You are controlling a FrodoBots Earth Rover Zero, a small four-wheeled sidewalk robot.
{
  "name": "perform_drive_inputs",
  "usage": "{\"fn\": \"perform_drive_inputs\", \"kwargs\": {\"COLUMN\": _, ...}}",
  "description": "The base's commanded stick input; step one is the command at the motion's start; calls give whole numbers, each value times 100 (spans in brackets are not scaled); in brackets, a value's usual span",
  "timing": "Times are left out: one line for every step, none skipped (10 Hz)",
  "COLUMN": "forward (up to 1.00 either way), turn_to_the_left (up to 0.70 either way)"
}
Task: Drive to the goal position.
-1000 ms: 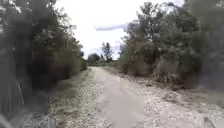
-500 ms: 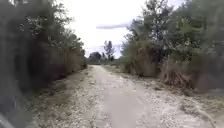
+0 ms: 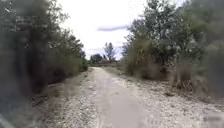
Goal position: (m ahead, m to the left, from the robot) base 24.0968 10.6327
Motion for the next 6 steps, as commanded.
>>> {"fn": "perform_drive_inputs", "kwargs": {"forward": 70, "turn_to_the_left": 0}}
{"fn": "perform_drive_inputs", "kwargs": {"forward": 70, "turn_to_the_left": 0}}
{"fn": "perform_drive_inputs", "kwargs": {"forward": 70, "turn_to_the_left": 0}}
{"fn": "perform_drive_inputs", "kwargs": {"forward": 70, "turn_to_the_left": 0}}
{"fn": "perform_drive_inputs", "kwargs": {"forward": 70, "turn_to_the_left": 0}}
{"fn": "perform_drive_inputs", "kwargs": {"forward": 70, "turn_to_the_left": 0}}
